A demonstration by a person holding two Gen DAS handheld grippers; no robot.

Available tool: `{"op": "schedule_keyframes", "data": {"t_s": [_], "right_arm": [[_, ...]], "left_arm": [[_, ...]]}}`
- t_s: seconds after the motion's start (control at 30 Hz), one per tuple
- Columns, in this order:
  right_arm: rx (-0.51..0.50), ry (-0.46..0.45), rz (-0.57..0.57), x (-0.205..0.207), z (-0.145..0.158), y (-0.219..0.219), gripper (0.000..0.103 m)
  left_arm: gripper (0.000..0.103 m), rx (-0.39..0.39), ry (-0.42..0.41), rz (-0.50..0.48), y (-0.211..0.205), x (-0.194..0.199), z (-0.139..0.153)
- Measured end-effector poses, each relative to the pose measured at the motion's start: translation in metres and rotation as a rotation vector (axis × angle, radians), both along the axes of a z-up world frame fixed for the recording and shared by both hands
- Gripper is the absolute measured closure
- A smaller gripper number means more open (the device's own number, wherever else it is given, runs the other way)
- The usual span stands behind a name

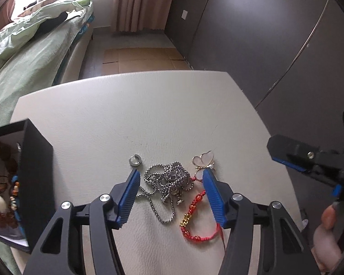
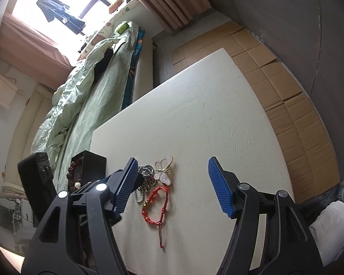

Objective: Organize jewelry
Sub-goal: 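Move both grippers back to the pile and grasp the silver chain with the left, then carry the silver chain with the left gripper while the right grasps the butterfly pendant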

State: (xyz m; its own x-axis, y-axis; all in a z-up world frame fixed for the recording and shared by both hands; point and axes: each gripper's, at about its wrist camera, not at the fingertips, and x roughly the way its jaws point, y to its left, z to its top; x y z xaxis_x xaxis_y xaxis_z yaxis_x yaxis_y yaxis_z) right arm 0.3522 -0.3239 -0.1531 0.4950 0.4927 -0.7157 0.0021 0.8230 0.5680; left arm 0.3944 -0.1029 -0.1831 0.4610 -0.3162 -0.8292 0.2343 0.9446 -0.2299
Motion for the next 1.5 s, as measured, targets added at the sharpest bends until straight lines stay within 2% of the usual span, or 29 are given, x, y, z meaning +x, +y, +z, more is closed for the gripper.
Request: {"op": "schedule_keyframes", "data": {"t_s": [0.1,0.2,0.27,0.3,0.33,0.47,0.73,1.07,1.17,1.23,1.5], "right_arm": [[-0.016,0.009,0.004,0.003,-0.002,0.003,0.038],[-0.026,0.015,0.006,0.007,-0.004,0.005,0.038],[-0.030,0.017,0.011,0.009,-0.004,0.009,0.038],[-0.032,0.017,0.015,0.009,-0.004,0.011,0.038],[-0.033,0.018,0.019,0.010,-0.004,0.013,0.038],[-0.053,0.026,0.042,0.013,-0.007,0.025,0.038],[-0.103,0.042,0.061,0.018,-0.015,0.038,0.041],[-0.214,0.044,0.114,0.023,-0.025,0.068,0.060],[-0.233,0.046,0.136,0.026,-0.028,0.078,0.070],[-0.241,0.057,0.139,0.028,-0.033,0.082,0.071],[-0.384,0.000,0.149,0.032,-0.033,0.103,0.071]], "left_arm": [[0.052,0.016,0.001,0.001,-0.005,0.001,-0.010],[0.052,0.070,-0.033,-0.016,-0.013,-0.002,-0.013],[0.064,0.113,-0.056,-0.018,-0.017,-0.004,-0.015],[0.069,0.100,-0.058,-0.025,-0.017,-0.005,-0.015],[0.080,0.077,-0.048,-0.025,-0.014,-0.003,-0.016],[0.087,0.033,-0.023,-0.012,-0.004,0.000,-0.015],[0.088,-0.058,-0.077,0.028,0.024,-0.006,0.016],[0.088,-0.157,-0.149,0.095,0.058,-0.014,0.053],[0.088,-0.188,-0.159,0.108,0.068,-0.016,0.060],[0.088,-0.207,-0.165,0.112,0.074,-0.017,0.064],[0.088,-0.256,-0.178,0.126,0.091,-0.022,0.072]]}}
